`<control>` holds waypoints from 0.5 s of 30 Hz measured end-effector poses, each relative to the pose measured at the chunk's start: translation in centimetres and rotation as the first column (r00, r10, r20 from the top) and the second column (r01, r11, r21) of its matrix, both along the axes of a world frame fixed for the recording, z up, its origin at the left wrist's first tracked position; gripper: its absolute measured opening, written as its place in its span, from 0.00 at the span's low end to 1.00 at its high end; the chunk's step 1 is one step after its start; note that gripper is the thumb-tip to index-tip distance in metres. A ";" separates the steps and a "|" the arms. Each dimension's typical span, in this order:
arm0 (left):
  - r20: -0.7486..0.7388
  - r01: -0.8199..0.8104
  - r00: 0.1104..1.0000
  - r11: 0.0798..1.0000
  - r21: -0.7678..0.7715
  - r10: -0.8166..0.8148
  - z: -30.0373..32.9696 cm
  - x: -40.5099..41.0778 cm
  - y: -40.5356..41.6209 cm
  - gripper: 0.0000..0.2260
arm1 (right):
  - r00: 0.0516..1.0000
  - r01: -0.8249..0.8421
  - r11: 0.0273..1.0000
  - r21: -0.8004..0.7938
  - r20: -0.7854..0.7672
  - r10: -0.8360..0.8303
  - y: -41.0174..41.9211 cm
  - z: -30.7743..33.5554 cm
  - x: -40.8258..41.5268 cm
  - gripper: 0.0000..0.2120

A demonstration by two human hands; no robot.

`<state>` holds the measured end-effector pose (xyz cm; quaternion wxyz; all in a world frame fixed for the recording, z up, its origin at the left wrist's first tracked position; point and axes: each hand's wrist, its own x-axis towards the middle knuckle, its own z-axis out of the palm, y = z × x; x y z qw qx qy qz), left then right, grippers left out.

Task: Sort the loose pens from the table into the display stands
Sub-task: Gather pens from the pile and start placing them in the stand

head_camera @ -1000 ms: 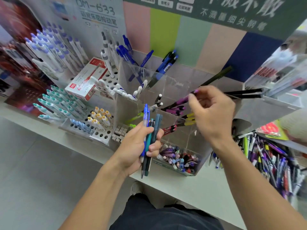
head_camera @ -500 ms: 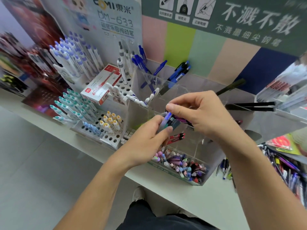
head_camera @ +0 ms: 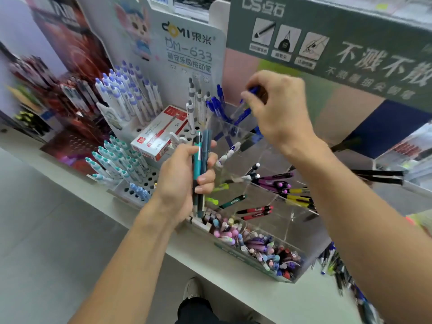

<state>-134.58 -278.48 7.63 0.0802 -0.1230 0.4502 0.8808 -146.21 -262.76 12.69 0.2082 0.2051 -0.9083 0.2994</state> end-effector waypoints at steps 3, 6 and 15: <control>-0.056 0.031 0.998 0.997 0.073 -0.027 0.1 0.1 -0.3 0.17 | 0.997 0.036 0.968 0.249 0.051 -0.051 -1.3 -1.5 -1.1 0.02; -0.085 0.053 0.995 0.997 0.062 -0.048 -0.1 0.3 -0.7 0.16 | 0.985 0.106 0.916 0.387 0.086 -0.150 -2.2 -2.1 -1.3 0.06; -0.117 -0.056 0.993 0.957 -0.284 0.023 -1.5 0.8 -1.0 0.12 | 0.991 0.015 0.998 0.057 0.129 -0.023 -5.0 -0.6 -0.9 0.13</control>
